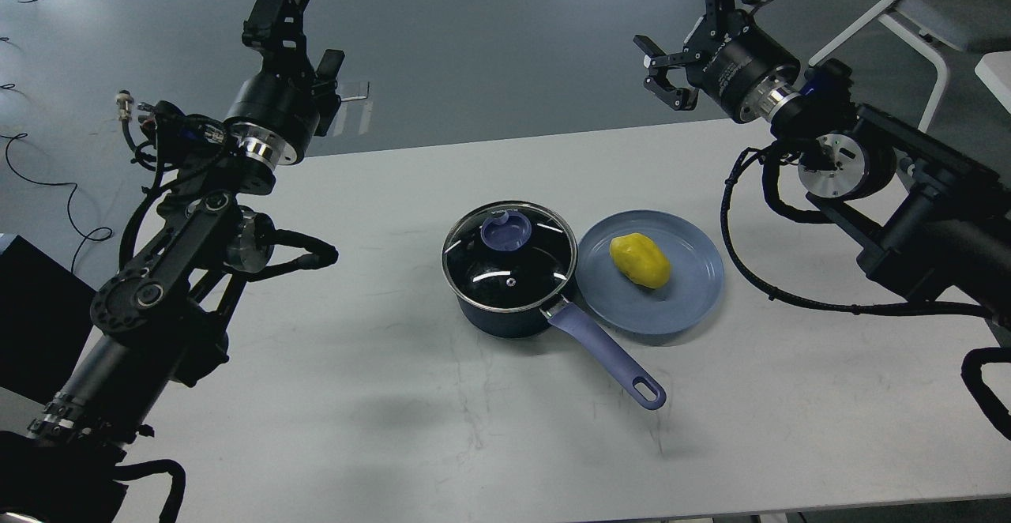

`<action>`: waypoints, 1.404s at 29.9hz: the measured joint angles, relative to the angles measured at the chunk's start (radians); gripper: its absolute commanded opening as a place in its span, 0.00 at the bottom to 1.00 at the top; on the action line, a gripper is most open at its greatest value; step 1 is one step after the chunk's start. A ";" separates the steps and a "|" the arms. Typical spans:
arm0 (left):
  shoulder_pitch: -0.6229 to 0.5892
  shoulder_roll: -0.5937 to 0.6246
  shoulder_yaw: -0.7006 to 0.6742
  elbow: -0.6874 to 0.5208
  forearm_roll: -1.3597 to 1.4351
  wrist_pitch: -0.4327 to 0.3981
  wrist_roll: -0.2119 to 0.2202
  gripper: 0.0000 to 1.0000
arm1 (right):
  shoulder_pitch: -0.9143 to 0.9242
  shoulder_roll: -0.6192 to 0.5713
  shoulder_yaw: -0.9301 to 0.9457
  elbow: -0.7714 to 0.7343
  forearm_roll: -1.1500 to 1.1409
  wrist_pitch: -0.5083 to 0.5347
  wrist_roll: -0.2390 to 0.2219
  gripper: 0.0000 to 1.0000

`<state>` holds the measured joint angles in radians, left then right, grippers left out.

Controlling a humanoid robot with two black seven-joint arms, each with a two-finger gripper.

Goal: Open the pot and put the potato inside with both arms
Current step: 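Lower the left gripper onto the lid knob and grasp it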

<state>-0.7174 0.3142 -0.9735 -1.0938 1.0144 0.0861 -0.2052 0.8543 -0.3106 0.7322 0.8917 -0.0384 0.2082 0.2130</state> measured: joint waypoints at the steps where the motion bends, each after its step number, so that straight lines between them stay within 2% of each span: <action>1: 0.000 0.012 0.003 -0.024 0.079 0.006 -0.001 0.98 | -0.001 -0.005 0.003 -0.001 0.000 -0.001 0.001 1.00; 4: 0.008 0.076 0.065 -0.125 0.255 0.017 -0.011 0.98 | -0.004 -0.017 0.010 -0.009 0.001 -0.002 0.001 1.00; 7: 0.007 0.162 0.193 -0.232 0.394 0.030 -0.083 0.98 | -0.017 -0.026 0.013 -0.020 0.001 -0.003 -0.005 1.00; 9: -0.001 0.199 0.279 -0.270 0.472 0.052 -0.113 0.98 | -0.034 -0.027 0.014 -0.023 0.001 -0.003 -0.009 1.00; 12: -0.011 0.218 0.397 -0.285 0.645 0.115 -0.127 0.98 | -0.060 -0.029 0.015 -0.024 0.002 -0.003 -0.010 1.00; 16: -0.017 0.218 0.475 -0.286 0.913 0.169 -0.137 0.98 | -0.081 -0.035 0.019 -0.029 0.002 -0.004 -0.008 1.00; 23: -0.059 0.181 0.554 -0.211 1.151 0.173 -0.140 0.98 | -0.087 -0.062 0.023 -0.054 0.003 -0.006 -0.001 1.00; 28: -0.116 0.115 0.655 -0.141 1.167 0.173 -0.139 0.98 | -0.087 -0.077 0.022 -0.054 0.003 -0.006 0.000 1.00; 37: -0.126 0.025 0.676 -0.020 1.167 0.173 -0.139 0.98 | -0.089 -0.105 0.021 -0.053 0.004 -0.006 0.000 1.00; 42: -0.123 0.001 0.696 0.018 1.167 0.173 -0.162 0.98 | -0.089 -0.120 0.021 -0.050 0.005 -0.006 0.000 1.00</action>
<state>-0.8406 0.3155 -0.2771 -1.0757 2.1817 0.2594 -0.3676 0.7654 -0.4311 0.7531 0.8417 -0.0337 0.2025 0.2133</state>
